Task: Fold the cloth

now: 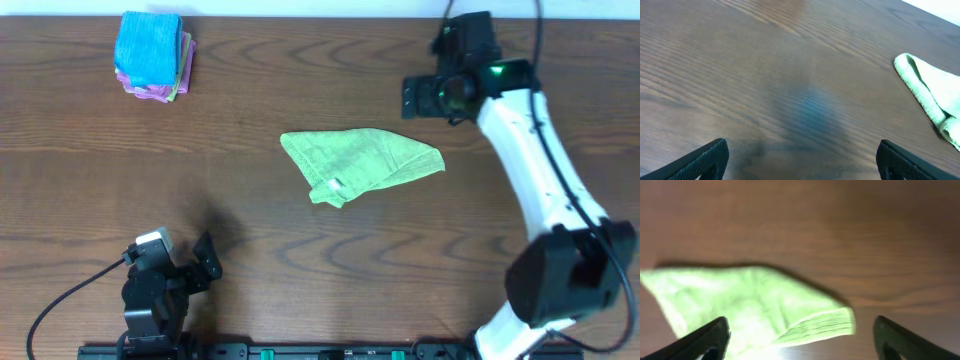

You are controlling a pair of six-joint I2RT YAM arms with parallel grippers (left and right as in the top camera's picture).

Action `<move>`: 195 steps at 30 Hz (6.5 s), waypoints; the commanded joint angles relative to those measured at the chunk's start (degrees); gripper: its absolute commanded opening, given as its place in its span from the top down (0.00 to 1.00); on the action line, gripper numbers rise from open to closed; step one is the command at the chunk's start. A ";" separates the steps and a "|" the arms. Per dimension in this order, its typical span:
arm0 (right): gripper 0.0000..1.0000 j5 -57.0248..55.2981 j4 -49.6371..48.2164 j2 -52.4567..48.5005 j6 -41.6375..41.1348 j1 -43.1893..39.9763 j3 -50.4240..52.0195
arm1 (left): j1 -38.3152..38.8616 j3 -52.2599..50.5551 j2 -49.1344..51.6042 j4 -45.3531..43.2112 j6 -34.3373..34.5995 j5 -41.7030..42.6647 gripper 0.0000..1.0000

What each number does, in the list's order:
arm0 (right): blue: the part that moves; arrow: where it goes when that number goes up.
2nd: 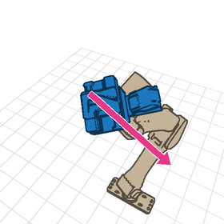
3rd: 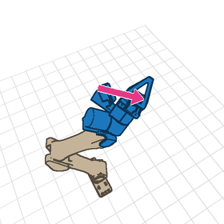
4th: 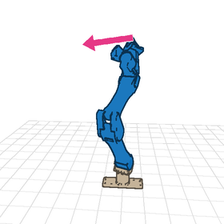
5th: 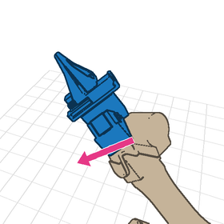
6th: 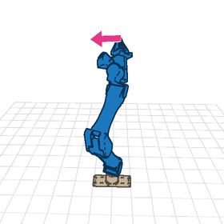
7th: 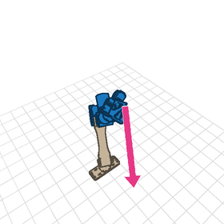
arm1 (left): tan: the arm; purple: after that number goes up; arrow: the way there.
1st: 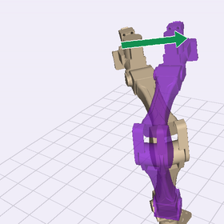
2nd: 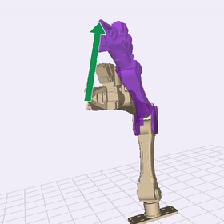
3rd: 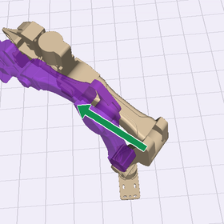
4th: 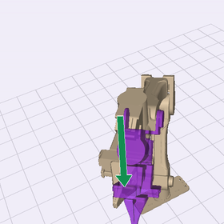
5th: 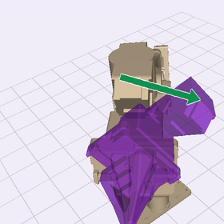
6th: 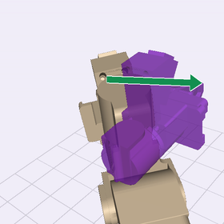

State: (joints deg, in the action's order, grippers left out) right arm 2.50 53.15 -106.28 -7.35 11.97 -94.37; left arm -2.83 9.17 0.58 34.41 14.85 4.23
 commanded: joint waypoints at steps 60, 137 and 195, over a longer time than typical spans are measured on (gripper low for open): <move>0.71 -6.78 -16.15 -2.21 24.17 27.02 26.95 | 0.24 -0.33 -0.33 -0.15 0.17 -0.61 0.05; 0.63 -3.58 -39.06 -11.76 14.27 3.32 17.33 | 0.24 -0.35 -0.33 -0.15 0.17 -0.61 0.05; 0.98 4.31 12.44 49.72 -1.49 9.90 32.24 | 0.24 -0.17 -0.33 -1.77 32.61 22.71 0.05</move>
State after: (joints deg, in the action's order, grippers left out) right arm 4.27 65.82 -60.18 -5.74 21.41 -63.59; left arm -2.83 9.41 0.58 32.91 35.62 18.94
